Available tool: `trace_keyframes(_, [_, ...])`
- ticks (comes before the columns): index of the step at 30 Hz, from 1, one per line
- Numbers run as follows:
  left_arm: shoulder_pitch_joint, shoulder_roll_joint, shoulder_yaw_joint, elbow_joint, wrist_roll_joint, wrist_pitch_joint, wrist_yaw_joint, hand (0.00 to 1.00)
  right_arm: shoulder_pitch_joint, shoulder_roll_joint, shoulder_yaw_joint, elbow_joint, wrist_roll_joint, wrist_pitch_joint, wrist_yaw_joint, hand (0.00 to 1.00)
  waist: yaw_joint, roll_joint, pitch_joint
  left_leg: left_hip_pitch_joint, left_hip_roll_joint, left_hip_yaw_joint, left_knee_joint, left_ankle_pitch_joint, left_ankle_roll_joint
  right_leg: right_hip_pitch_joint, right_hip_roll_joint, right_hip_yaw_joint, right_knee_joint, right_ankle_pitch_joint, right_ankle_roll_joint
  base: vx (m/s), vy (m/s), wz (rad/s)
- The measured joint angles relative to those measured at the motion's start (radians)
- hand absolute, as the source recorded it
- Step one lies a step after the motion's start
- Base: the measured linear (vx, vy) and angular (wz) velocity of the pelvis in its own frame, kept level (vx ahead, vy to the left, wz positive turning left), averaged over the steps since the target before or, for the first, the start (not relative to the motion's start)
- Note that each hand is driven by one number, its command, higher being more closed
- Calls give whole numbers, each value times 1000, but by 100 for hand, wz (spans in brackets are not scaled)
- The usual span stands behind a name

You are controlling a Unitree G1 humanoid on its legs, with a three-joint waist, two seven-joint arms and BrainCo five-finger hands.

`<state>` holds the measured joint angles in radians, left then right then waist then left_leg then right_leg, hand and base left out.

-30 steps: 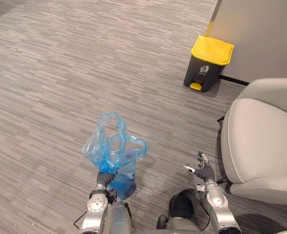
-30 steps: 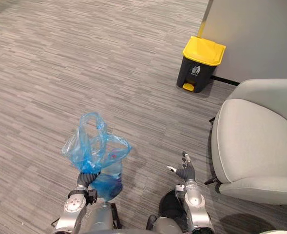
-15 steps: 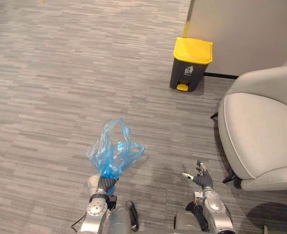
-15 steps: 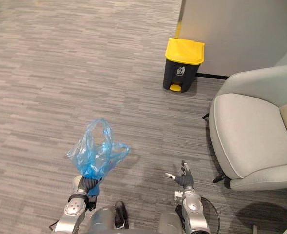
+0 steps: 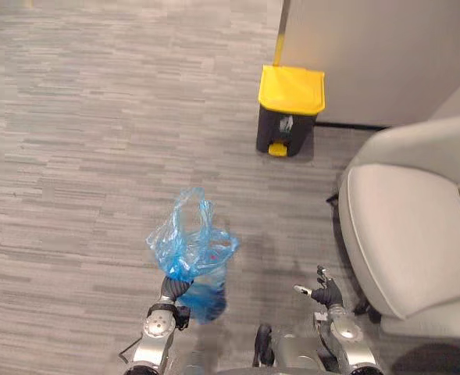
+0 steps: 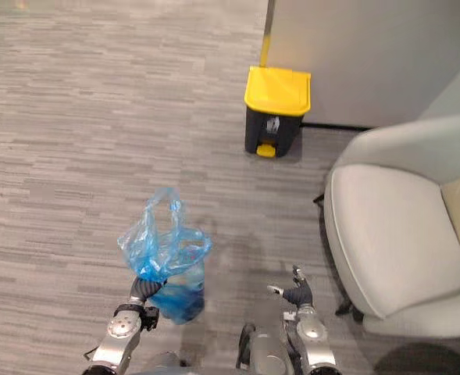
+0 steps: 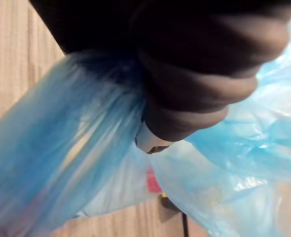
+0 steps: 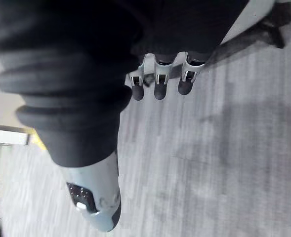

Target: Gather rubbish on tea table into small bin, then transfer packed bag to large trash can.

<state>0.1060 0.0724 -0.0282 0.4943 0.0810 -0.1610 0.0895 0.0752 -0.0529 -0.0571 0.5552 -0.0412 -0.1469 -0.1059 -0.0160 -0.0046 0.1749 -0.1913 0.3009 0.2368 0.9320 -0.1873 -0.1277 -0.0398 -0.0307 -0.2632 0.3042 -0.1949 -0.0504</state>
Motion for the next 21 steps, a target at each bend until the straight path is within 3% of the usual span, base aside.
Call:
trace_keyframes(2, [-1,-5,1,-16,0,0,-1,100,-17,6,-6,-16,3,0,-2,0,25,-4,2,-75,12,17,65,-35,33,33,2,59,-32,0,1,253,89,-89])
trace_keyframes(4, [-2,-6,5,-22,-1,0,0,100,-33,15,-6,-25,6,0,-3,0,41,-5,2,-138,8,13,-21,-58,72,58,-9,102,-51,-2,4,239,186,-83])
trace_keyframes(5, [-2,-6,10,-23,-1,0,-1,100,-32,19,-6,-25,11,0,-4,0,45,-8,4,-155,-1,10,-113,-62,79,67,-24,117,-50,-12,24,302,308,-62])
trace_keyframes(6, [-3,-10,16,-23,-1,0,-1,100,-27,20,-8,-26,12,-1,-5,0,47,-9,5,-161,-27,-4,-268,-51,77,75,-45,137,-41,-41,74,318,373,-58])
trace_keyframes(7, [0,-35,22,-23,-1,-1,1,100,-18,-7,-16,-34,12,-1,-6,0,48,40,-2,-133,-31,-73,-529,83,41,74,-28,153,-18,-78,132,266,348,-49])
trace_keyframes(8, [-12,-34,28,0,-1,2,1,100,-28,4,-23,-6,12,3,-8,0,55,19,11,-116,-54,-56,-520,119,38,75,-48,176,-6,-94,150,249,328,-27])
trace_keyframes(10, [-40,-22,43,15,-9,5,6,100,-28,14,-9,1,13,10,-5,0,56,-24,2,-93,-121,-42,-564,114,37,88,-81,188,-66,-83,147,250,228,9])
trace_keyframes(13, [-28,11,43,18,-11,6,12,100,-81,12,-11,60,12,9,-5,0,63,-30,2,-96,-146,-48,-497,82,74,114,-105,220,-99,-66,165,205,108,-14])
trace_keyframes(15, [-6,30,46,12,-11,7,21,100,-101,5,-12,58,10,-1,-4,0,65,-22,0,-80,-152,-46,-493,23,75,96,-112,257,-72,-67,169,150,84,-50])
trace_keyframes(16, [0,30,48,13,-11,8,21,100,-109,4,-14,64,9,0,-5,0,69,-21,0,-70,-153,-41,-499,-2,72,67,-114,280,-16,-72,179,118,93,-80])
trace_keyframes(17, [8,31,43,14,-12,13,22,100,-116,7,-15,65,9,0,-5,0,82,-26,2,-42,-157,-11,-521,-21,78,-24,-125,305,161,-75,198,143,109,-80])
trace_keyframes(19, [18,36,36,14,-15,20,22,100,-94,9,-14,66,-1,3,-4,0,78,-47,10,28,-181,23,-558,-32,93,-128,-169,299,397,-25,266,191,74,-45])
trace_keyframes(20, [36,32,30,11,-29,21,22,100,-75,9,-13,66,-3,6,-3,0,55,-49,11,101,-196,32,-584,-51,104,-178,-196,285,554,86,244,348,78,-29])
trace_keyframes(21, [47,28,30,5,-31,21,23,100,-70,17,-8,62,-9,6,-2,0,39,-36,11,150,-189,48,-601,-78,107,-236,-199,249,633,32,185,405,55,-32])
